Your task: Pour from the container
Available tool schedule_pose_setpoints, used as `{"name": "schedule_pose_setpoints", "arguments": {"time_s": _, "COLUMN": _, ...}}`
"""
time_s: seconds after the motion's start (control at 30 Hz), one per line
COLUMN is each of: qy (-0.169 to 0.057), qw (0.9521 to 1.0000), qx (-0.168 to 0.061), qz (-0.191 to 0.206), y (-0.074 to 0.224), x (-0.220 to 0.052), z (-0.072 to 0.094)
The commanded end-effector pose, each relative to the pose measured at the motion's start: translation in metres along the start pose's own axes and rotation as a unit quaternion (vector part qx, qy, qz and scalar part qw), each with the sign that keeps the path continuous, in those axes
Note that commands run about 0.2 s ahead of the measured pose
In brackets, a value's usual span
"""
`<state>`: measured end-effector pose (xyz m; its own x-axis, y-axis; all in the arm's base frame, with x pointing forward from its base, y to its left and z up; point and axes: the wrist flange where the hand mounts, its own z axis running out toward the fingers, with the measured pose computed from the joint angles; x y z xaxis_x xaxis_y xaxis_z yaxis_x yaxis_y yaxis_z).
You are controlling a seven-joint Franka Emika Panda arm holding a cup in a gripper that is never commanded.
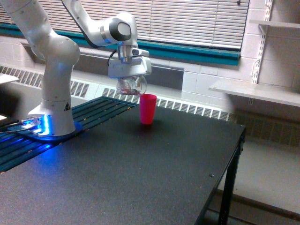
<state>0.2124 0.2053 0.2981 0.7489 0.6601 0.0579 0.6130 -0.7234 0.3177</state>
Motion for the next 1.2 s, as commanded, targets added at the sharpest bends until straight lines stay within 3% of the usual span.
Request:
{"name": "schedule_pose_setpoints", "arguments": {"time_s": 0.03, "qy": -0.008, "qw": 0.9999, "qx": -0.005, "qz": -0.008, "y": -0.008, "x": -0.006, "z": 0.008}}
{"name": "schedule_pose_setpoints", "arguments": {"time_s": 0.33, "qy": 0.012, "qw": 0.9998, "qx": 0.004, "qz": 0.012, "y": -0.014, "x": 0.018, "z": -0.005}}
{"name": "schedule_pose_setpoints", "arguments": {"time_s": 0.67, "qy": 0.024, "qw": 0.9992, "qx": 0.008, "qz": 0.03, "y": -0.016, "x": 0.042, "z": -0.009}}
{"name": "schedule_pose_setpoints", "arguments": {"time_s": 1.2, "qy": 0.024, "qw": 0.9996, "qx": -0.015, "qz": -0.001, "y": -0.014, "x": 0.055, "z": -0.009}}
